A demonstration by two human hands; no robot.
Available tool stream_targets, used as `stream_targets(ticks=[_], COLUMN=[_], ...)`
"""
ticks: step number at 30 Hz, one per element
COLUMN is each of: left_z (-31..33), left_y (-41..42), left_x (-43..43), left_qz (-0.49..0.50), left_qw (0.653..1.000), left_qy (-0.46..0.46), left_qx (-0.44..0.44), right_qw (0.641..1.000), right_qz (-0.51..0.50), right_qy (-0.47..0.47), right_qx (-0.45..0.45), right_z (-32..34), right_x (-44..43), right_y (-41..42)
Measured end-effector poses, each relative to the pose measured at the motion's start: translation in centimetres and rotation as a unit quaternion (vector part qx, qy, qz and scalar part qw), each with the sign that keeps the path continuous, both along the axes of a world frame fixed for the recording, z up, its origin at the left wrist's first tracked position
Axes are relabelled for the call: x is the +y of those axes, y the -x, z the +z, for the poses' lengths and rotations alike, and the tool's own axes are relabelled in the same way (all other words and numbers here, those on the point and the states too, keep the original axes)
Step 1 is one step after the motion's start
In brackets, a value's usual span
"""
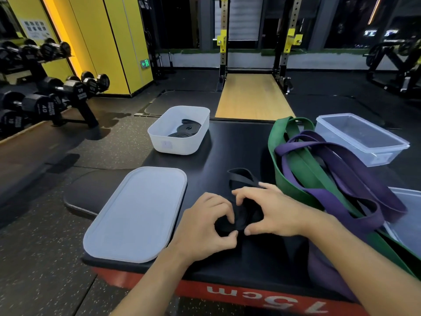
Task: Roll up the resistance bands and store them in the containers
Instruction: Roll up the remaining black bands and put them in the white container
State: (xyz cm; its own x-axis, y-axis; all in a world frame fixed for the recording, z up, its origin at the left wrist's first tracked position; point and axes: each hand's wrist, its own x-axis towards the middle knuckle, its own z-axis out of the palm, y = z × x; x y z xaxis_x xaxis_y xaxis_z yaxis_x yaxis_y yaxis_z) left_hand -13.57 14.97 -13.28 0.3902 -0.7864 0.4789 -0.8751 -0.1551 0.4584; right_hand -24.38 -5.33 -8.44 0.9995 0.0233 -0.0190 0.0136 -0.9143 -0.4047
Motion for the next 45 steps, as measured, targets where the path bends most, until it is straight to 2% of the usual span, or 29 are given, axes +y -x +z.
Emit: stream_targets(ticks=[3,10,16,20,24,28,33,42,45], left_z=[0.4,0.5,0.2,0.1,0.1,0.3,0.5,0.4,0.4], left_y=[0.2,0.0,-0.4,-0.5,-0.5,-0.2,0.2,0.3,0.3], left_x=[0.2,-0.1,0.3,0.1,0.2,0.7,0.8,0.8,0.8], left_qz=[-0.021,-0.044,-0.028,0.015,0.019,0.006,0.015,0.028,0.028], left_qw=[1.0,0.999,0.994,0.988,0.99,0.996,1.0,0.999,0.999], left_qy=[-0.018,0.012,0.058,0.074,0.047,0.012,-0.007,0.004,0.004], left_qx=[0.013,0.026,0.089,0.137,0.132,0.088,0.025,0.037,0.036], right_qw=[0.999,0.998,0.986,0.97,0.969,0.975,0.989,0.972,0.976], right_qz=[0.015,-0.03,-0.137,-0.182,-0.173,-0.145,-0.077,-0.06,-0.08], right_qy=[-0.019,0.051,0.088,0.151,0.163,0.158,0.126,0.22,0.183], right_qx=[0.02,-0.025,-0.04,-0.056,-0.068,-0.064,0.028,0.064,0.093], right_z=[0.1,0.4,-0.4,-1.0,-1.2,-0.8,1.1,3.0,4.0], right_x=[0.8,2.7,5.2,5.3,4.8,4.1,1.5,-0.2,-0.8], right_y=[-0.6,-0.8,-0.3,-0.7,-0.5,0.3,1.8,4.1,5.1])
